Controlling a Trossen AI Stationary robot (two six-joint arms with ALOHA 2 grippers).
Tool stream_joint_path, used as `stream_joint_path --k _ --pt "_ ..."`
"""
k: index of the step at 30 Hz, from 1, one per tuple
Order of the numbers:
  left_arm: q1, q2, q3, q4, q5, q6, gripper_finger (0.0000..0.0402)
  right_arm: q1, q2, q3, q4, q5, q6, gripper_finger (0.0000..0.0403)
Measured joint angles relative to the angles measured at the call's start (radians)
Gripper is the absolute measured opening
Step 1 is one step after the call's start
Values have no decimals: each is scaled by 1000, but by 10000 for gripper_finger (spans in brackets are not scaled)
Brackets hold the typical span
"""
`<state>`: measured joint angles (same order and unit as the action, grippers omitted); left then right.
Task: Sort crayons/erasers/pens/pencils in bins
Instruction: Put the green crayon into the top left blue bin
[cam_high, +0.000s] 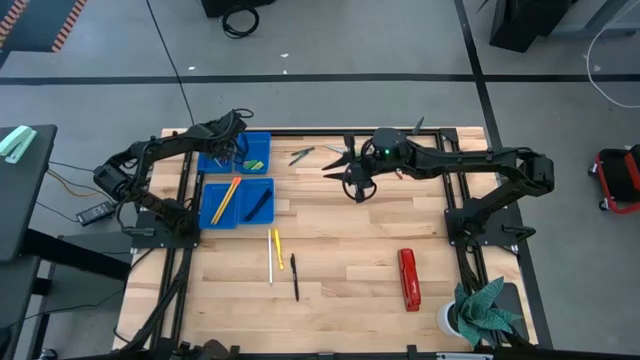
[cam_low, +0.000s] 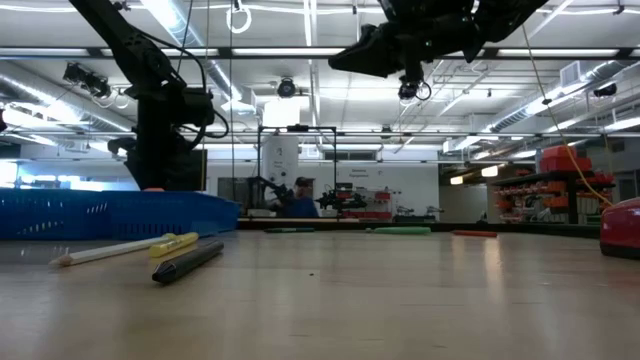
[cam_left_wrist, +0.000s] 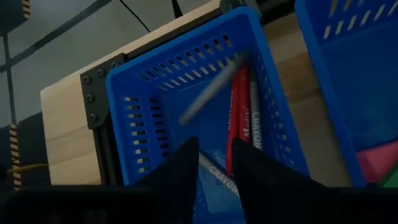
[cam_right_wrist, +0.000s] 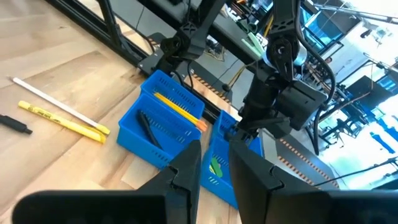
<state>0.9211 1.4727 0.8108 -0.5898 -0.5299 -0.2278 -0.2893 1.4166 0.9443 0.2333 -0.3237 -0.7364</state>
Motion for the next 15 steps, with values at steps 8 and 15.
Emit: stream_joint_path --k 8,15 --pt "-30 -20 2 -30 -5 61 146 5 0 0 5 -7 -16 88" --pt "-94 -127 40 -95 -12 58 160 5 0 0 -10 -11 16 88"
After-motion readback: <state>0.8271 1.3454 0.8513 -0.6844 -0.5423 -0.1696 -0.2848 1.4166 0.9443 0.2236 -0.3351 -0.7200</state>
